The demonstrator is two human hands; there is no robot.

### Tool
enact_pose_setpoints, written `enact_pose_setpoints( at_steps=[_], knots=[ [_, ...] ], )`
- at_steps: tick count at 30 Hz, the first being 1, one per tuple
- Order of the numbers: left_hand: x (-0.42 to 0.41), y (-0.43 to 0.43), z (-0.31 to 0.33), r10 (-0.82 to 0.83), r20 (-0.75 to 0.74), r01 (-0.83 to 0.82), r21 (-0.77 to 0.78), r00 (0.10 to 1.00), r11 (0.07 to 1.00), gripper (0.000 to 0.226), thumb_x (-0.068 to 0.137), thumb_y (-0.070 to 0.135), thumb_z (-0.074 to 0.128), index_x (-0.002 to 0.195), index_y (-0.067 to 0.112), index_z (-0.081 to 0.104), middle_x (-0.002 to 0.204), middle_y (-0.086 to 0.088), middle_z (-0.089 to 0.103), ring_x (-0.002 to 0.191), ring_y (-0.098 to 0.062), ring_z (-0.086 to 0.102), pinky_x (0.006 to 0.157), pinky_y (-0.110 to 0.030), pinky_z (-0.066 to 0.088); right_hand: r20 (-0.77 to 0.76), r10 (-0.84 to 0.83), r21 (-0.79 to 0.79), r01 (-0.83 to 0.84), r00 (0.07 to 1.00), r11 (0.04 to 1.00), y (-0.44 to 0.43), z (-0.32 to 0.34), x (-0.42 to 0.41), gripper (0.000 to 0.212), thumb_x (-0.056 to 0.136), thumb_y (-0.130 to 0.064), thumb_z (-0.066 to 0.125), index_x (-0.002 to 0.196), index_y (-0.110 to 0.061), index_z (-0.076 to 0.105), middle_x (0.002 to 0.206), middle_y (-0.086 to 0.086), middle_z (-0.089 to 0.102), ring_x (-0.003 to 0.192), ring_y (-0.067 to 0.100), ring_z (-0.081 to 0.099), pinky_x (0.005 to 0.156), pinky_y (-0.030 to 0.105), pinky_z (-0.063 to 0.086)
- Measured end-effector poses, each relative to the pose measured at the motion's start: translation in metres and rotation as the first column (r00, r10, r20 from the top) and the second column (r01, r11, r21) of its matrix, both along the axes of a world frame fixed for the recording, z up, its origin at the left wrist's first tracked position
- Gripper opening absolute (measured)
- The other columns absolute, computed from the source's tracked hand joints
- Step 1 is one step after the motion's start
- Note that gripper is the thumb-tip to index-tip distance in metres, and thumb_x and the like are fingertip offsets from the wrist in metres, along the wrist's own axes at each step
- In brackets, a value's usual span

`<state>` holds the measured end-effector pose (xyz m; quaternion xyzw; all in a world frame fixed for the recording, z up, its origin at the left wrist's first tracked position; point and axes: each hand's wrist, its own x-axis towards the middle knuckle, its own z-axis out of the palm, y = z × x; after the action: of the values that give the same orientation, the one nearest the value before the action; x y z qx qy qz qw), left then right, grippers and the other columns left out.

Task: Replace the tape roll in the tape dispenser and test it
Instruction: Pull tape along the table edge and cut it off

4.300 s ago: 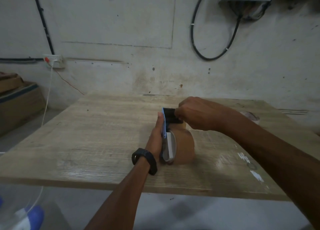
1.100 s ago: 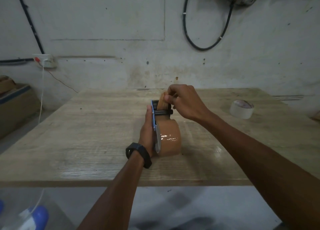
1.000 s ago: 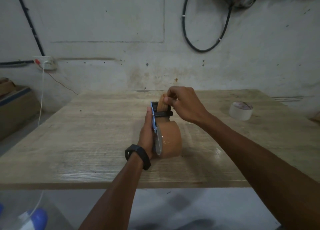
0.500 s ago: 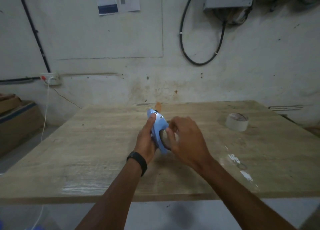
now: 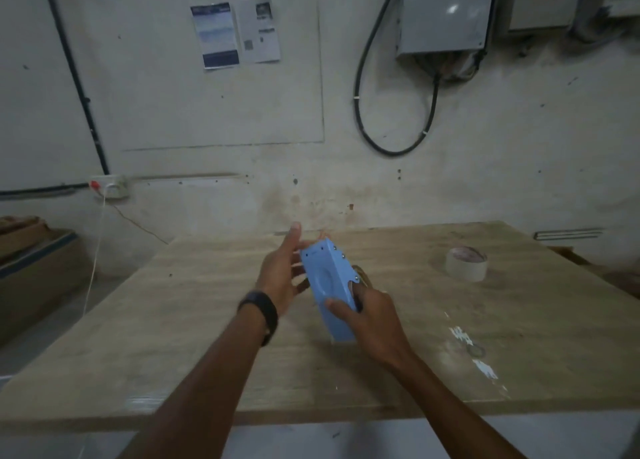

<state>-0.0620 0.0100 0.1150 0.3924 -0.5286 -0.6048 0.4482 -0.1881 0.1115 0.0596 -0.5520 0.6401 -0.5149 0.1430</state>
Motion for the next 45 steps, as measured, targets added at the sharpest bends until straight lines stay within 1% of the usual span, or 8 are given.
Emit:
enact_pose_setpoints(
  at_steps=[4,8,19,26,29,34,42,45],
  knots=[
    [0.011,-0.023,0.036,-0.291,0.198,0.280,0.081,0.936,0.957,0.051,0.089,0.044,0.069,0.120,0.004,0.070,0.110,-0.010,0.069,0.098,-0.026,0.066,0.080,-0.038,0.059,0.165,0.106,0.027,-0.112,0.981,0.993,0.006,0.000,0.000,0.043,0.081,-0.045,0.073,0.111,-0.014,0.074,0.100,0.002,0.077,0.085,0.016,0.075,0.075,0.041,0.064],
    [0.010,-0.028,0.053,-0.361,0.436,0.350,0.108,0.824,0.930,0.031,0.094,0.021,0.065,0.117,0.001,0.070,0.107,-0.010,0.071,0.093,-0.020,0.068,0.069,-0.032,0.060,0.264,0.135,0.023,-0.146,0.955,0.989,0.007,0.003,0.000,0.049,0.074,-0.047,0.072,0.112,-0.016,0.074,0.100,0.002,0.079,0.087,0.017,0.077,0.080,0.043,0.064],
    [-0.024,-0.030,0.070,-0.030,0.643,0.198,-0.191,0.765,0.961,0.010,0.084,0.006,0.069,0.077,0.002,0.075,0.077,-0.007,0.072,0.068,-0.017,0.068,0.046,-0.021,0.053,0.398,-0.003,0.064,-0.024,0.917,0.998,0.003,0.014,0.011,0.034,0.085,-0.053,0.072,0.081,-0.019,0.074,0.080,0.006,0.080,0.071,0.023,0.078,0.074,0.052,0.064],
    [-0.031,-0.034,0.062,0.101,0.721,0.169,-0.292,0.686,0.941,0.025,0.078,0.016,0.072,0.089,-0.007,0.074,0.086,-0.014,0.076,0.082,-0.028,0.073,0.081,-0.042,0.062,0.477,-0.043,0.104,-0.008,0.878,0.995,0.011,0.015,0.026,0.039,0.088,-0.054,0.068,0.082,-0.016,0.073,0.081,0.007,0.079,0.073,0.024,0.078,0.073,0.050,0.065],
    [-0.031,-0.033,0.064,0.222,0.711,0.099,-0.381,0.668,0.919,0.030,0.079,0.025,0.078,0.077,-0.004,0.070,0.080,-0.010,0.074,0.075,-0.023,0.068,0.073,-0.031,0.059,0.517,-0.068,0.157,-0.017,0.853,0.987,0.019,0.015,0.034,0.046,0.082,-0.061,0.067,0.086,-0.016,0.072,0.084,0.008,0.079,0.075,0.026,0.078,0.076,0.051,0.065],
    [-0.027,-0.026,0.070,0.028,0.653,0.158,-0.224,0.757,0.962,0.023,0.082,0.020,0.080,0.087,-0.002,0.076,0.081,-0.007,0.075,0.068,-0.013,0.069,0.050,-0.021,0.057,0.577,-0.091,0.177,-0.016,0.812,0.984,0.035,0.016,0.035,0.056,0.075,-0.064,0.069,0.090,-0.011,0.074,0.084,0.013,0.079,0.074,0.031,0.078,0.074,0.055,0.064],
    [-0.022,-0.014,0.050,-0.077,0.725,0.297,-0.180,0.684,0.938,0.016,0.077,0.022,0.084,0.082,0.007,0.080,0.085,-0.008,0.078,0.070,-0.015,0.070,0.057,-0.022,0.058,0.610,-0.150,0.225,0.011,0.778,0.974,0.066,0.007,0.042,0.049,0.079,-0.057,0.074,0.085,-0.008,0.075,0.078,0.010,0.080,0.074,0.029,0.078,0.080,0.057,0.062],
    [-0.024,-0.007,0.041,-0.030,0.752,0.291,-0.217,0.658,0.932,0.015,0.080,0.020,0.081,0.082,0.005,0.080,0.085,-0.014,0.078,0.066,-0.017,0.066,0.073,-0.032,0.064,0.622,-0.174,0.249,0.018,0.763,0.968,0.082,0.002,0.049,0.045,0.080,-0.053,0.075,0.084,-0.008,0.077,0.079,0.008,0.081,0.076,0.028,0.078,0.083,0.055,0.062]
  ],
)
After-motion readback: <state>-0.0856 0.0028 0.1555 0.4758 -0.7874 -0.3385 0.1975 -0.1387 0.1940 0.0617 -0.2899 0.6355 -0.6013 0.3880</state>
